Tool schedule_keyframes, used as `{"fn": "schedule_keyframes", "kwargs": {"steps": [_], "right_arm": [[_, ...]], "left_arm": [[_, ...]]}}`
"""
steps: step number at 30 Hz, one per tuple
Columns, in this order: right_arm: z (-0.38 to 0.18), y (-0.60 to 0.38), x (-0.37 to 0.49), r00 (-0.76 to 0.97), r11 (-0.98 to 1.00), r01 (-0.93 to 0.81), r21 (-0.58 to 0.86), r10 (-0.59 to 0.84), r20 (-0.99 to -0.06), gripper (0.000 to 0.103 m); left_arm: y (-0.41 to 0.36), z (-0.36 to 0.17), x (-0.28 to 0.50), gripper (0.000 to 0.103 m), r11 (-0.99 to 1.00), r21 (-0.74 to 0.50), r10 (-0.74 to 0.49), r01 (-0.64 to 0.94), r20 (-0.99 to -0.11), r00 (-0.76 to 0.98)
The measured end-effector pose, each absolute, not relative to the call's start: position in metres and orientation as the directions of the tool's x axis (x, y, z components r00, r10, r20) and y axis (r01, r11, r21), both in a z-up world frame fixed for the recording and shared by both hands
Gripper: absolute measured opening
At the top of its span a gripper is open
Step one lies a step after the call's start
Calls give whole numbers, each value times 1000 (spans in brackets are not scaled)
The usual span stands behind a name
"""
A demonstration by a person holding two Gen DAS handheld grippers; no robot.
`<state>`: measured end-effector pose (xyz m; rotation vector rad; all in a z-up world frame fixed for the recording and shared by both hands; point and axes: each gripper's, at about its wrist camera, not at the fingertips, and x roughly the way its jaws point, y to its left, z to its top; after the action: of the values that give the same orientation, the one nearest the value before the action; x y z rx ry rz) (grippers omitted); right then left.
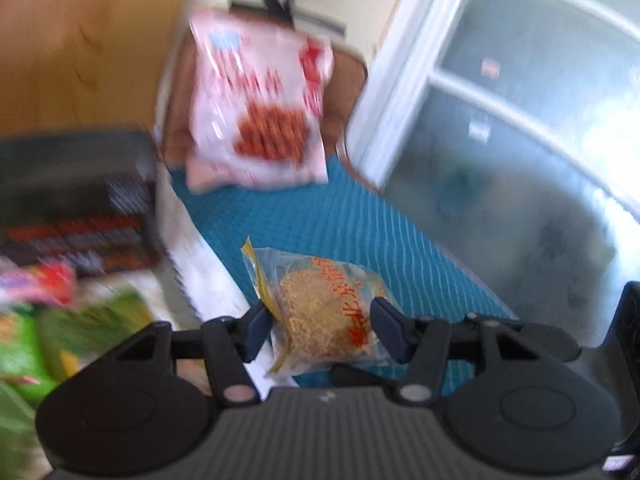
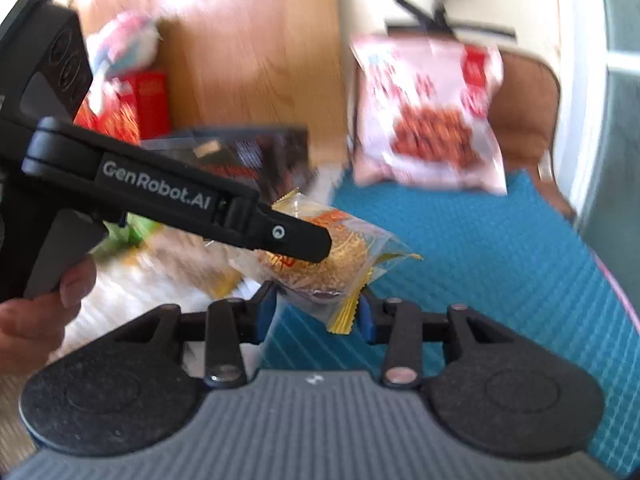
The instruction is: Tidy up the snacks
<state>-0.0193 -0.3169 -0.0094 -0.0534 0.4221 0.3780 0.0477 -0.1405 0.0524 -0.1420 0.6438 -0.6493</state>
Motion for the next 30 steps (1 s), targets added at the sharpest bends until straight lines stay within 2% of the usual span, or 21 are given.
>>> {"fn": "schedule_keyframes", "kwargs": {"steps": [7,9,11,16,19,22,26,30], "right_arm": [[44,-253,39,820,863,-505,13,485,-304,45],[51,-233,69,799,845,-535,21,513,-313,47],[50,-212,103,782,841,-541,32,516,-350,53],[41,-206,119,811,886,-462,31,436,-391,57],[43,-245,85,817,883,-443,156,469,-334,62],[30,-283,38,847,891,-367,269,439,-299,63],[-3,-297,-13,862,907,-229,355,358,-359,63],[-20,-283,-37,869,940,-111,323,250,-427,63]], "left_arm": [[-70,105,78,55,878,-299,-472,374,-412,779],[-52,108,102,57,895,-305,-434,327,-418,798],[-45,104,128,56,911,-296,-398,288,-445,802],[-46,86,156,56,946,-241,-312,217,-498,809],[-40,96,131,57,904,-323,-400,278,-415,817],[-46,100,87,68,842,-379,-511,384,-333,792],[-65,85,31,69,783,-360,-612,507,-301,731],[-80,57,3,70,803,-277,-595,527,-345,726]]}}
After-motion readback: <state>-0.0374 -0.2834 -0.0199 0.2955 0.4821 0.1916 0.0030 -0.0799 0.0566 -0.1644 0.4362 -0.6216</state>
